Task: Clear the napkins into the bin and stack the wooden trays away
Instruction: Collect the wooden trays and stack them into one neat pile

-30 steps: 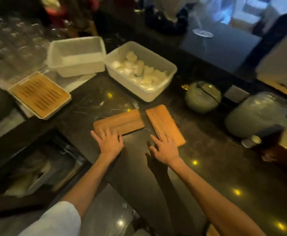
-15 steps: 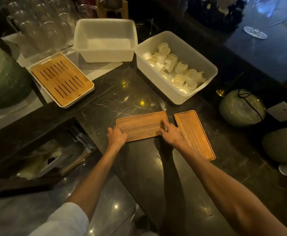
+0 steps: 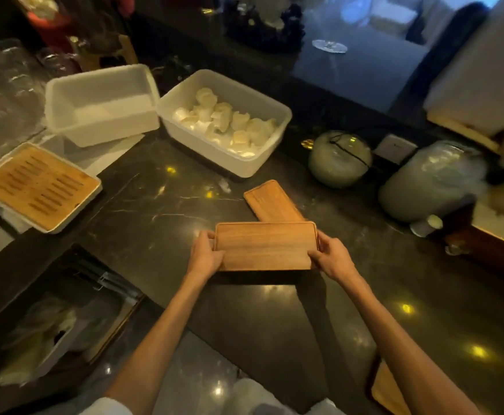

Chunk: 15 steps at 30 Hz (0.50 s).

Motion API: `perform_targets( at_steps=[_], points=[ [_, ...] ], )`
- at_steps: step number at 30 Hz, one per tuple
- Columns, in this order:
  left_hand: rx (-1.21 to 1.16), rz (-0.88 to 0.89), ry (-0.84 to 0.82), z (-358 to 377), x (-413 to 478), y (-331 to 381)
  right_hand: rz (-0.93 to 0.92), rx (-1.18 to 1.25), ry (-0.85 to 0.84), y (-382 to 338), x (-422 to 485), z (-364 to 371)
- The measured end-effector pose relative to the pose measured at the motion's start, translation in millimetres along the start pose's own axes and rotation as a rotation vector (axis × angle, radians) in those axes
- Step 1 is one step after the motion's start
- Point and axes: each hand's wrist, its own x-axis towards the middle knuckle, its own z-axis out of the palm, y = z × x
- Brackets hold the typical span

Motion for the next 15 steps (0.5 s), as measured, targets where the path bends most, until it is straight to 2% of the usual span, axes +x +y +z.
perform_targets(
  at_steps=[9, 15],
  points=[
    [0.235, 0.349, -0.287, 186.7, -135.3, 76.5, 0.282, 0.13, 0.308, 220.5, -157.8, -87.7],
    [0.36, 0.386, -0.508, 273.9, -227.5, 69.2, 0.42, 0.211, 0.425, 326.1, -253.5, -94.2]
  ],
)
